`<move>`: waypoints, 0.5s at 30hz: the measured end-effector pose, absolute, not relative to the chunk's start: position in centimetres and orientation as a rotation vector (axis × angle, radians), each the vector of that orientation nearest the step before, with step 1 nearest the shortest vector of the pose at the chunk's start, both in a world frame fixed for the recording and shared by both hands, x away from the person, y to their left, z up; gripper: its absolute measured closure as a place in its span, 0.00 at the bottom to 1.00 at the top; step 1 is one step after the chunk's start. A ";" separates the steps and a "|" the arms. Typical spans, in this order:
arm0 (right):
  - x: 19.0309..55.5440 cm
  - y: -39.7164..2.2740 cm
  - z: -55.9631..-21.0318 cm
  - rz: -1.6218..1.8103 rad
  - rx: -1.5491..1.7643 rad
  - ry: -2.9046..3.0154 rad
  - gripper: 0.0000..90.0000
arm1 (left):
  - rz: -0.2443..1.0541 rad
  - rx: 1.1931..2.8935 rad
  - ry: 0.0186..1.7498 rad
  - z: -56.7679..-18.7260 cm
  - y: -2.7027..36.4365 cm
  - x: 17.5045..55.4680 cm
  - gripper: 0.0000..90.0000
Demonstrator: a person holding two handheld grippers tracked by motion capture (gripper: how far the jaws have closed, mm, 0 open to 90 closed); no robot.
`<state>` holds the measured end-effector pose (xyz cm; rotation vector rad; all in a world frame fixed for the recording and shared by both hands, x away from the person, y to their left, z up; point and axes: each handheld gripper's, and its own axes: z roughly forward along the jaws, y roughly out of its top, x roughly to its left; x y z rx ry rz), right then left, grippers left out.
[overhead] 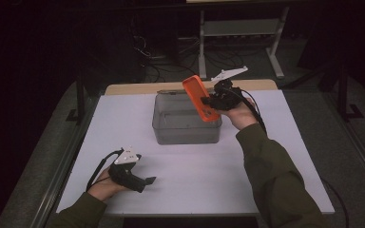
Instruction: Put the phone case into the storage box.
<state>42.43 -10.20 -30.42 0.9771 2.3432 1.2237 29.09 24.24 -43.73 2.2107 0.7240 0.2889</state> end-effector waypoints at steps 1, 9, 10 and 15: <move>42.5 -10.1 -30.4 1.213 0.984 2.349 0.88 | 0.289 2.210 0.724 -43.7 24.2 29.1 0.00; 43.7 -9.6 -30.6 1.143 1.032 2.369 0.88 | 0.298 2.205 0.717 -43.8 24.0 29.1 0.00; 43.8 -9.5 -30.7 1.135 1.044 2.370 0.88 | 0.299 2.202 0.719 -43.8 24.0 29.1 0.00; 44.4 -9.1 -30.8 1.078 1.073 2.386 0.88 | 0.317 2.210 0.719 -43.8 24.1 29.1 0.00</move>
